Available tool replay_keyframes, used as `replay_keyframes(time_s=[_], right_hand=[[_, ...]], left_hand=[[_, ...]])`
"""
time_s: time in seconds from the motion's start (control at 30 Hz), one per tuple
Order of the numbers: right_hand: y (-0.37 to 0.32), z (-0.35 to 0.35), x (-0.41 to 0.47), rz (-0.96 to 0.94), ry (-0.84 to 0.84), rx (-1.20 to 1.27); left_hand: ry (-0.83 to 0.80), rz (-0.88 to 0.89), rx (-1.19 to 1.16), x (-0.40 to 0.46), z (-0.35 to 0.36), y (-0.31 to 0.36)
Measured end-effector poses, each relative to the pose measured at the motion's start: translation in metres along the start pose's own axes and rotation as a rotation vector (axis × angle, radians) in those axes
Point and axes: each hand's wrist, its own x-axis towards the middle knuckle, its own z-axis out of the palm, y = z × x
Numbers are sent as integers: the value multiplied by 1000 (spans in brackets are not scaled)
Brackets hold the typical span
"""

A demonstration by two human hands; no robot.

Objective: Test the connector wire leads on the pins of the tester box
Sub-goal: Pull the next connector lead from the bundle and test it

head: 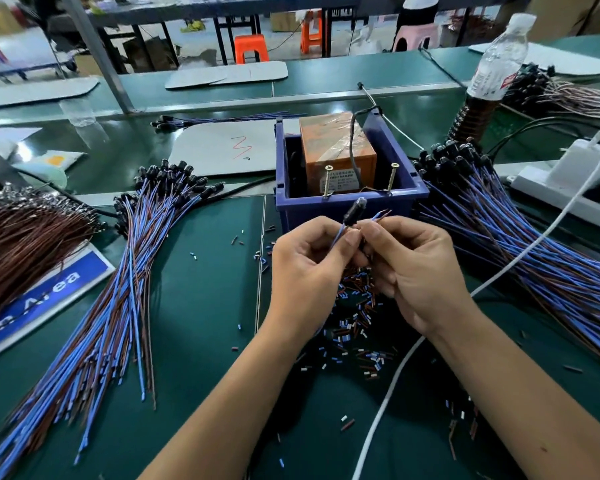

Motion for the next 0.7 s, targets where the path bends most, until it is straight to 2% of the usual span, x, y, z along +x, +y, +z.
replay_keyframes(time_s=[0.13,0.23,0.33,0.5,0.6,0.7], right_hand=[[-1,0,0,-54,-14,-11],[-5,-7,2,-167,70,-80],[-6,-14,4,-291,138,-181],[-2,-20,6,-431,264,-373],[-4,-21,8,-551,351,-569],[-4,-18,9,-603,401,-641]], left_hand=[[98,92,148,-4,2,3],[288,147,267,-2,-1,1],[391,149,249,1,-4,0],[426,160,241,2,-6,1],[415,186,248,2,-6,1],[412,211,251,3,-5,1]])
